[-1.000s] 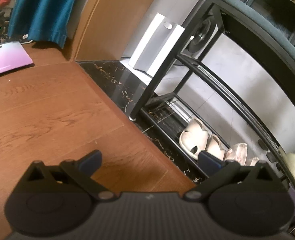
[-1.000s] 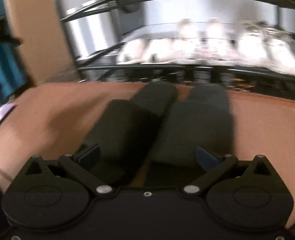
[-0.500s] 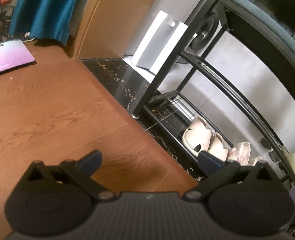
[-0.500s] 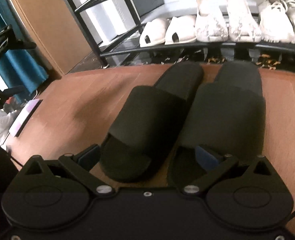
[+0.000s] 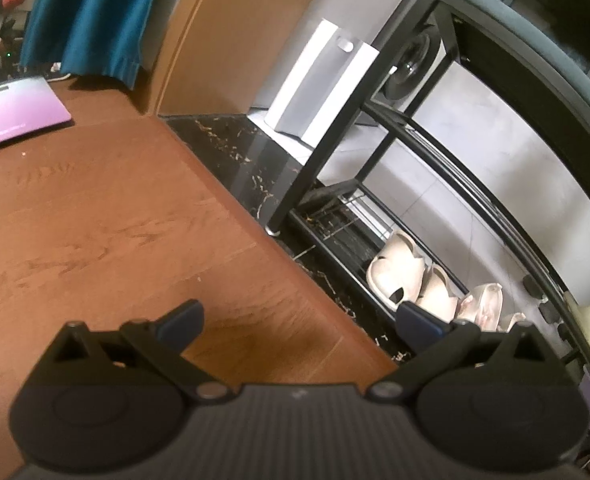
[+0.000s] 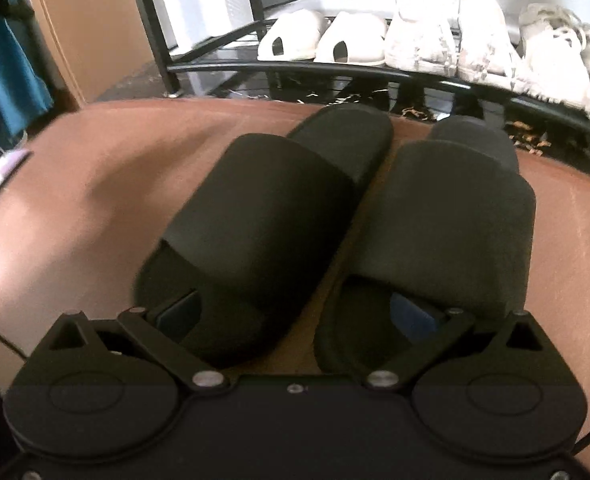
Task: Organize scattered shoes
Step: 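Align the two black slippers side by side with the right tool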
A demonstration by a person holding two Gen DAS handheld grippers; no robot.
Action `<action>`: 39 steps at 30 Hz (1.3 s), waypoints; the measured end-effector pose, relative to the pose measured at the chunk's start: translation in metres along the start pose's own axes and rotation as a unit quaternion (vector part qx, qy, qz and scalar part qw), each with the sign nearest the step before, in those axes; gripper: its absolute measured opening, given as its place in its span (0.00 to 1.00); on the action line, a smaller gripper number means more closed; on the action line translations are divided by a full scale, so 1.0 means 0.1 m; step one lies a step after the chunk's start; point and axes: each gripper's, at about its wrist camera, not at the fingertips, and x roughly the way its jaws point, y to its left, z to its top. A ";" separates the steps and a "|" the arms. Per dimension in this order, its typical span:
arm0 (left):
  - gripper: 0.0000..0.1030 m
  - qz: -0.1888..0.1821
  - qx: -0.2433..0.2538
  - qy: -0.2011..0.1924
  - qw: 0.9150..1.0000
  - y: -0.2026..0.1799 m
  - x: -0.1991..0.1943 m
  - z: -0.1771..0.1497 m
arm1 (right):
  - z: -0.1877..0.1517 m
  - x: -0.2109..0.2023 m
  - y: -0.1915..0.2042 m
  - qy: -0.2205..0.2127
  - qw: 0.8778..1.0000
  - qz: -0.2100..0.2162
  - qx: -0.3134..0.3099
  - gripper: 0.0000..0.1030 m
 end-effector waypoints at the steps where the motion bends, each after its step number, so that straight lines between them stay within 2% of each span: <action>1: 0.99 -0.001 0.000 0.002 1.000 0.00 0.01 0.00 | -0.03 0.02 0.02 -0.006 1.000 -0.009 -0.012 1.00; 5: 0.99 0.001 0.001 0.003 1.000 0.00 0.03 0.00 | -0.06 0.09 0.08 -0.033 0.998 -0.030 -0.041 1.00; 11: 0.99 0.006 0.015 0.005 1.000 -0.04 0.07 -0.02 | -0.17 0.13 0.13 -0.076 0.995 -0.051 -0.051 1.00; 17: 0.99 0.009 0.024 0.005 1.000 -0.05 0.11 -0.04 | -0.16 0.11 0.10 -0.097 0.993 -0.060 -0.016 1.00; 25: 0.99 0.014 0.019 0.021 1.000 -0.07 0.20 -0.05 | -0.16 0.11 0.01 -0.063 0.997 -0.027 -0.031 1.00; 31: 0.99 0.008 0.007 0.013 1.000 -0.03 0.14 -0.04 | 0.06 0.12 -0.05 0.017 0.999 0.007 -0.045 1.00; 39: 0.99 0.005 -0.003 0.014 1.000 0.01 0.12 -0.03 | 0.04 0.04 -0.09 0.060 0.997 0.038 -0.035 1.00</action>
